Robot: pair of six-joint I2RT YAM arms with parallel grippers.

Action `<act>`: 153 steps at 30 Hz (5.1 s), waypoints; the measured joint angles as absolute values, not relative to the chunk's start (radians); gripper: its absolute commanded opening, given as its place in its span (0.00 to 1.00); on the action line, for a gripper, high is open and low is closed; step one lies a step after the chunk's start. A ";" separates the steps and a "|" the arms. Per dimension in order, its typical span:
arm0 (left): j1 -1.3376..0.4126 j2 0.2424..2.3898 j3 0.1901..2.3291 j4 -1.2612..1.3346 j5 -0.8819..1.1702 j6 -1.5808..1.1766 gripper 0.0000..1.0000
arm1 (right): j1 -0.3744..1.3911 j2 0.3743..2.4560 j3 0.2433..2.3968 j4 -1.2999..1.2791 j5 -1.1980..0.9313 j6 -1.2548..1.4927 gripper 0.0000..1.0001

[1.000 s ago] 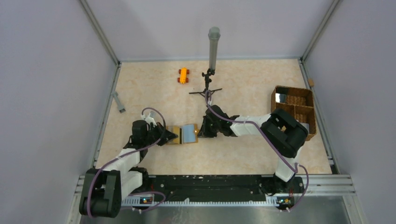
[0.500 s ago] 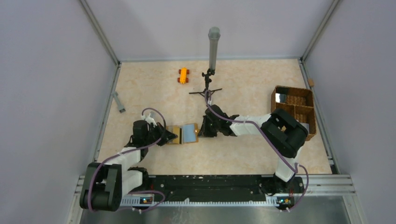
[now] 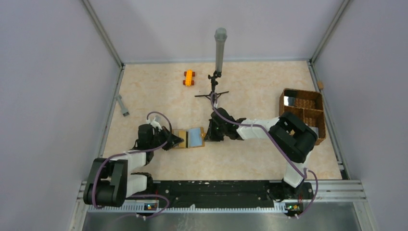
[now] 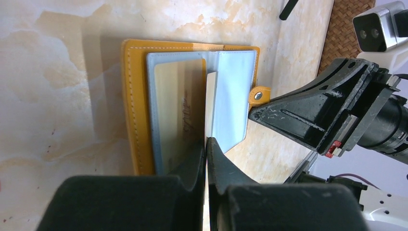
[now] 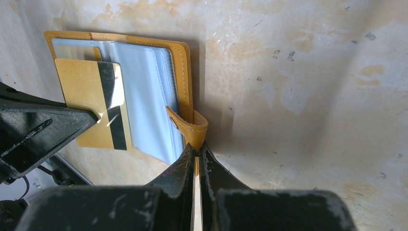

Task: Put the credit cards into the card holder
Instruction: Insert the credit card into the card holder, then turn over the card slot in the card holder.

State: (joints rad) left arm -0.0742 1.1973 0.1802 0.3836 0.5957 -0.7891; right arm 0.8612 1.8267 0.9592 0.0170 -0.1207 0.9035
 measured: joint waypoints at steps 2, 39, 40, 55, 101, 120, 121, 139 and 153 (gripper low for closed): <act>-0.074 1.209 0.174 0.405 0.595 -0.800 0.00 | 0.861 1.827 0.962 0.013 -0.120 0.901 0.00; -0.093 1.399 0.080 0.809 0.560 -0.979 0.00 | 0.875 1.827 0.971 0.001 -0.094 0.900 0.00; -0.094 1.403 0.078 0.817 0.560 -0.982 0.00 | 0.875 1.827 0.971 0.001 -0.094 0.900 0.00; -0.118 1.406 0.045 0.870 0.526 -1.023 0.00 | 0.875 1.827 0.971 0.000 -0.092 0.900 0.00; -0.169 1.467 0.121 0.824 0.541 -1.014 0.34 | 0.884 1.833 0.985 -0.015 -0.080 0.900 0.00; -0.194 1.238 0.239 0.367 0.435 -0.873 0.51 | 0.890 1.833 0.990 -0.021 -0.065 0.900 0.00; -0.197 1.230 0.242 0.350 0.427 -0.869 0.51 | 0.892 1.833 0.990 -0.021 -0.065 0.900 0.00; -0.390 1.271 0.423 0.105 0.187 -0.834 0.57 | 0.895 1.833 0.990 -0.023 -0.064 0.900 0.00; -0.479 1.318 0.527 -0.016 0.080 -0.825 0.70 | 0.895 1.829 0.990 -0.027 -0.043 0.899 0.00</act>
State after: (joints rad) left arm -0.4789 1.3182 0.5270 -0.0158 0.0795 -0.8249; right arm 0.8951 1.8290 0.9897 -0.0273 -0.0433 0.8993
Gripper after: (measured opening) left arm 0.678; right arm 0.009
